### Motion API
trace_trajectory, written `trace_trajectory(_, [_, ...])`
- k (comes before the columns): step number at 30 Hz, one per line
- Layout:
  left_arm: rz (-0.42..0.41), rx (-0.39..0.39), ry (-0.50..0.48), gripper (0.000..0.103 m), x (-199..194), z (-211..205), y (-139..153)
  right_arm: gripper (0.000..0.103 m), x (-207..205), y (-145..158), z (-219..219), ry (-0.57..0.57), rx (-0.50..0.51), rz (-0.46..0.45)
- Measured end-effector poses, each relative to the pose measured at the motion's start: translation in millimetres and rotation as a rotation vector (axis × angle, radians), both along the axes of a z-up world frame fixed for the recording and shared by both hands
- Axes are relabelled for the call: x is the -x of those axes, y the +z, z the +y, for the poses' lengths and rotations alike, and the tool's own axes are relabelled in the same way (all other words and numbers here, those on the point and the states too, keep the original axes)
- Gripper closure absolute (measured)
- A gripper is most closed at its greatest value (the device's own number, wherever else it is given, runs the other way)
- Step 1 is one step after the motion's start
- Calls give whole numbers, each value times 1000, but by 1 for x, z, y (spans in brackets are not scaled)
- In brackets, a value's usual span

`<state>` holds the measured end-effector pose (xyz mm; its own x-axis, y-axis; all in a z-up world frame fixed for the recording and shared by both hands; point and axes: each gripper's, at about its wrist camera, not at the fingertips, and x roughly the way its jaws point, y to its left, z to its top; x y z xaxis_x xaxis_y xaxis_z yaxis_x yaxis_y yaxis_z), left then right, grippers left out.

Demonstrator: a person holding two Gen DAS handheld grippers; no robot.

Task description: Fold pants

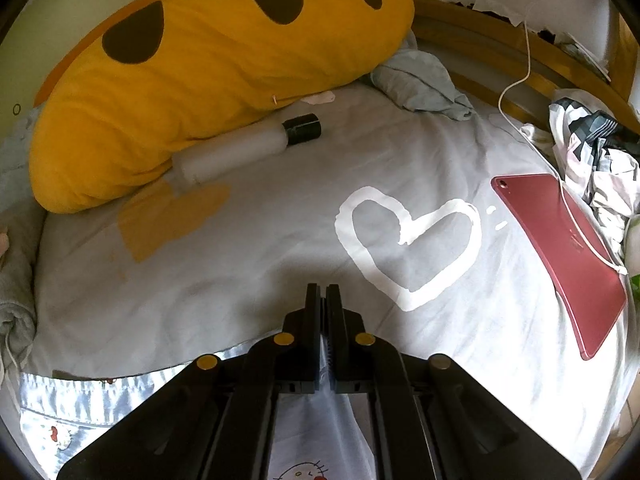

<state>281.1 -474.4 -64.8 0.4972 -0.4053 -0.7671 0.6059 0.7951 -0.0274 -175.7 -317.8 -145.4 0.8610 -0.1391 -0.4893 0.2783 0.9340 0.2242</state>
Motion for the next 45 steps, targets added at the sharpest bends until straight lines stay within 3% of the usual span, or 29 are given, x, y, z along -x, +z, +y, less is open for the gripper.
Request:
trace_trajectory(3, [-3,23,-1,98,1,2,4,94,3,-1,-1,-47,-4,8])
trace_trajectory(7, [-57,67,9,58,8,13,20,89,7,-1,-2,-63,-5,8])
trace_trajectory(10, [-125,77,6,56,21,29,36,63,12,3,-5,-110,9,-1])
trace_trajectory(11, [-143,77,13,54,26,36,41,45,14,4,-7,-128,13,-9])
trace_trajectory(12, [-156,82,21,54,31,44,46,38,16,5,-8,-138,13,-19])
trace_trajectory(21, [-306,139,114,51,120,179,89,38,28,31,2,-138,122,-121])
trace_trajectory(27, [-420,106,194,48,206,268,92,37,16,64,-10,-61,187,-144])
trace_trajectory(30, [-410,121,237,47,240,299,82,37,7,82,-32,-34,151,-149])
trace_trajectory(33, [-346,159,266,47,264,320,68,37,2,96,-50,-31,149,-159])
trace_trajectory(40, [-319,164,295,47,301,334,35,37,-11,104,-56,-14,198,-237])
trace_trajectory(45, [-362,177,329,47,302,341,31,37,-25,83,-50,13,201,-164])
